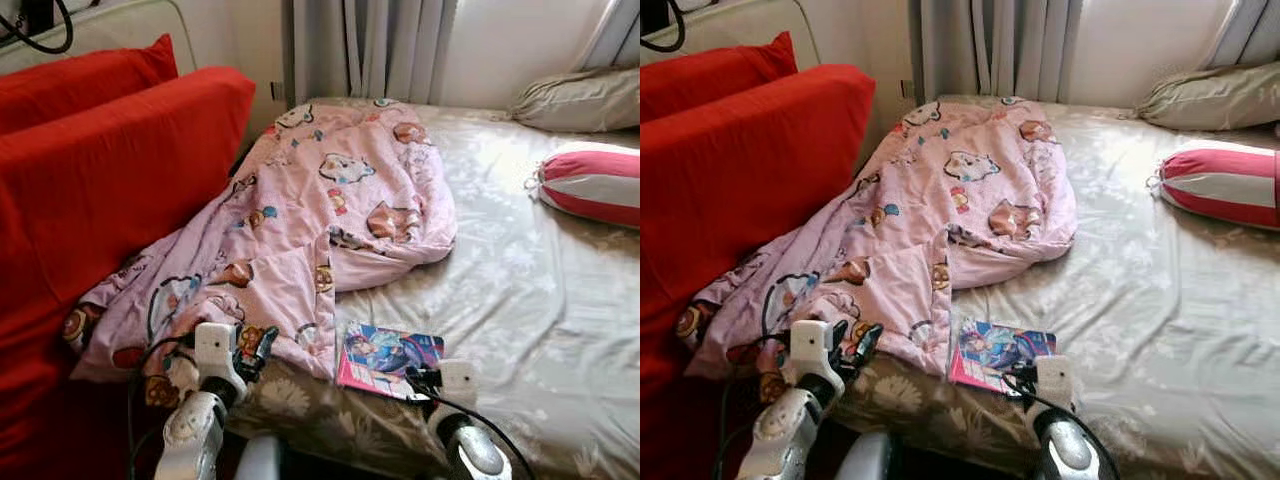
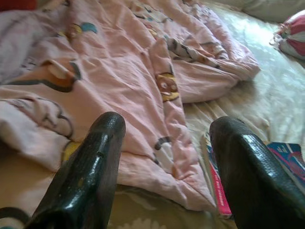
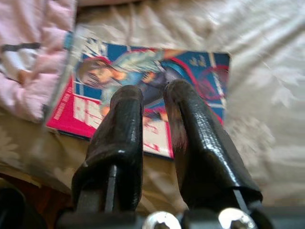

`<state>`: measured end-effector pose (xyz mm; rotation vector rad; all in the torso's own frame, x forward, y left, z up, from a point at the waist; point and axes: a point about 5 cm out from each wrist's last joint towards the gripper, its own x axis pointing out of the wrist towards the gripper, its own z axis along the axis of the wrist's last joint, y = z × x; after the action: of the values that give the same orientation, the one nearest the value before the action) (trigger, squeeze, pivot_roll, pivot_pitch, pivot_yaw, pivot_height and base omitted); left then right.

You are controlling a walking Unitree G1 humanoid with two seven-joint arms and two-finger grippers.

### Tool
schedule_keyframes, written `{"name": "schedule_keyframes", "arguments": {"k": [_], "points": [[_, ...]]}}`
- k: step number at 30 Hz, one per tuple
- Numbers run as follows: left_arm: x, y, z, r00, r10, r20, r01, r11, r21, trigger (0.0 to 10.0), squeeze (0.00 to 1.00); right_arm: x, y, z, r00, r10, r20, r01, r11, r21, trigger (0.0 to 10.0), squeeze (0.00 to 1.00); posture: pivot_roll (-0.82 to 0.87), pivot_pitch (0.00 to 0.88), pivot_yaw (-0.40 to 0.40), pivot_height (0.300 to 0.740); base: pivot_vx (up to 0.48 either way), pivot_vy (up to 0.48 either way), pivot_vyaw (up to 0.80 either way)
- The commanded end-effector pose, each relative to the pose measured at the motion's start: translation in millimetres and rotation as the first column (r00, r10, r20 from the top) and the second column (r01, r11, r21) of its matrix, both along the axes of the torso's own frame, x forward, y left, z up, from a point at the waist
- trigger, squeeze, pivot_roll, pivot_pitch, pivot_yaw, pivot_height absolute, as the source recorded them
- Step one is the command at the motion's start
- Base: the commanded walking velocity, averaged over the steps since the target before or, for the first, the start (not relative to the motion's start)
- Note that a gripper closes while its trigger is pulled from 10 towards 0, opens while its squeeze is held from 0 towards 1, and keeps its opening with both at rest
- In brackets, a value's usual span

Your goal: Clean up the room

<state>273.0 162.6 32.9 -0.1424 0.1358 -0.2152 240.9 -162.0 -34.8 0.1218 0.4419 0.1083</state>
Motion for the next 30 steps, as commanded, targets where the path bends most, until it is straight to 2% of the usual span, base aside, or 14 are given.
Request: {"name": "schedule_keyframes", "arguments": {"k": [1,6,10,19,26,30], "points": [[1.8,-1.8,3,1.0,-0.013,0.008,0.013,1.0,0.001,10.0,0.0,0.8,-1.8,0,1.0,-0.015,-0.002,0.015,1.0,0.012,10.0,0.0,0.06,0.04,0.008,0.636,0.0,0.0,0.0],[1.7,-1.2,4,1.0,-0.017,0.01,0.017,1.0,-0.003,10.0,0.0,4.6,-1.5,3,1.0,0.003,0.011,-0.003,1.0,-0.015,10.0,0.0,0.06,0.045,0.01,0.636,0.0,0.0,0.0],[2.5,-1.0,5,1.0,-0.014,0.012,0.014,1.0,-0.001,10.0,0.0,5.3,-1.4,3,1.0,-0.025,0.008,0.025,1.0,0.013,10.0,0.0,0.07,0.046,0.01,0.636,0.0,0.0,0.73],[3.4,-1.8,5,1.0,-0.019,0.01,0.019,1.0,0.001,10.0,0.0,8.5,0.3,7,0.998,-0.038,0.042,0.038,0.999,0.008,10.0,0.0,0.06,0.05,0.014,0.636,0.0,0.0,0.0],[3.4,-2.6,5,1.0,-0.024,0.009,0.024,1.0,0.002,10.0,0.0,13.5,9.4,12,0.997,-0.022,0.075,0.021,1.0,0.016,10.0,0.0,0.07,0.049,0.014,0.636,0.0,0.0,0.0],[3.3,-2.8,5,1.0,-0.025,0.008,0.025,1.0,0.001,10.0,0.0,15.6,11.8,14,0.996,-0.017,0.086,0.015,1.0,0.017,10.0,0.0,0.07,0.051,0.016,0.636,0.263,0.0,0.0]]}}
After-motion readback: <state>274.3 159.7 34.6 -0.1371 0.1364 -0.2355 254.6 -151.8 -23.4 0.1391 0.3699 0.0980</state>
